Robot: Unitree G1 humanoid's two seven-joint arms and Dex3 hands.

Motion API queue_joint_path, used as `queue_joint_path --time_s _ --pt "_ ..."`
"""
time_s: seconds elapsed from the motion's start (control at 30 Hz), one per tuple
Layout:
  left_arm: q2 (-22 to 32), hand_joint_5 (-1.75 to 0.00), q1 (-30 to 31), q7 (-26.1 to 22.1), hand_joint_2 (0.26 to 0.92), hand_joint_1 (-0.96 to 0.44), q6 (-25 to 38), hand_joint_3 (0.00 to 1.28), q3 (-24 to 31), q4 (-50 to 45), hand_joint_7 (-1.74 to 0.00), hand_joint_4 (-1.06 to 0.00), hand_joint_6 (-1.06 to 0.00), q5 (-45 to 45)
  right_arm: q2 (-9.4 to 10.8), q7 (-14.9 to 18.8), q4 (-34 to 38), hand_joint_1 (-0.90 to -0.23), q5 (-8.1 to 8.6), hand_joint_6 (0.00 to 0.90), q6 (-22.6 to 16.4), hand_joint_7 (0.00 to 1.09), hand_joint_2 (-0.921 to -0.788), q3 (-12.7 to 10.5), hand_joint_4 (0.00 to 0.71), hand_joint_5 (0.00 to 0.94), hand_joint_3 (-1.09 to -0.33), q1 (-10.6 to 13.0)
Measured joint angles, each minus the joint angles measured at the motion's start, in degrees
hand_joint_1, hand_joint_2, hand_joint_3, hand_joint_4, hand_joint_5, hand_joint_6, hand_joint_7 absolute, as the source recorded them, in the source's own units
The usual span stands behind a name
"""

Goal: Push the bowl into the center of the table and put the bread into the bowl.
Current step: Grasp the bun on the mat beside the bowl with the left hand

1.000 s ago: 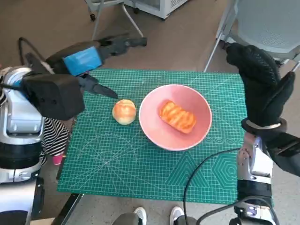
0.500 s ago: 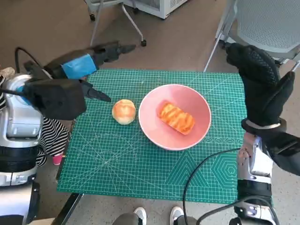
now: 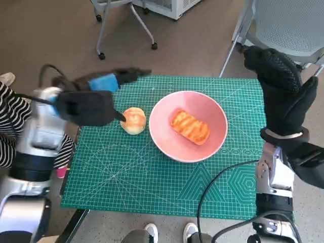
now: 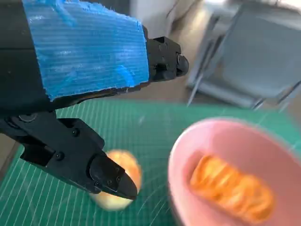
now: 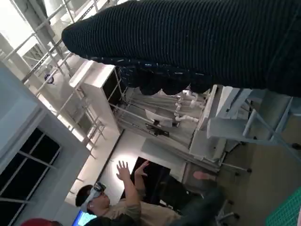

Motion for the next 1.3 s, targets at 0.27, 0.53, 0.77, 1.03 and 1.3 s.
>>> queue_joint_path --time_s 0.27,0.53,0.77,1.03,1.3 --pt "-2.7 0.00 -3.2 1.2 0.731 -0.24 2.6 0.00 -4.3 8.9 -0.05 -0.06 -0.17 4.9 -0.3 0.4 -0.2 -0.663 0.04 0.000 0.1 0.60 -0.921 -0.1 0.135 0.000 -0.684 0.0" --pt "-5.1 0.00 -6.3 2.9 0.727 -0.25 4.3 0.00 -7.6 16.6 -0.03 -0.06 -0.17 8.9 -0.8 0.5 -0.8 -0.664 0.12 0.001 0.7 0.61 -0.921 -0.1 0.130 0.000 -0.685 0.1" --pt "-7.6 0.00 -8.4 4.5 0.727 -0.26 5.0 0.00 -10.4 24.1 -0.02 -0.06 -0.16 11.5 -0.9 0.4 -1.3 -0.670 0.11 -0.001 1.1 0.61 -0.921 -0.2 0.129 0.000 -0.684 0.2" --pt "-10.2 0.00 -10.0 7.2 0.728 -0.28 5.2 0.00 -12.6 31.7 -0.02 -0.05 -0.17 13.5 -0.9 0.4 -2.4 -0.671 0.01 -0.001 1.5 0.62 -0.921 -0.1 0.129 0.000 -0.684 0.5" --pt "-12.1 -0.03 -10.8 10.1 0.729 -0.28 4.6 0.00 -14.4 36.4 -0.03 -0.13 -0.20 14.7 -0.9 0.3 -3.0 -0.672 -0.01 -0.001 1.9 0.62 -0.921 -0.1 0.129 0.000 -0.683 0.6"
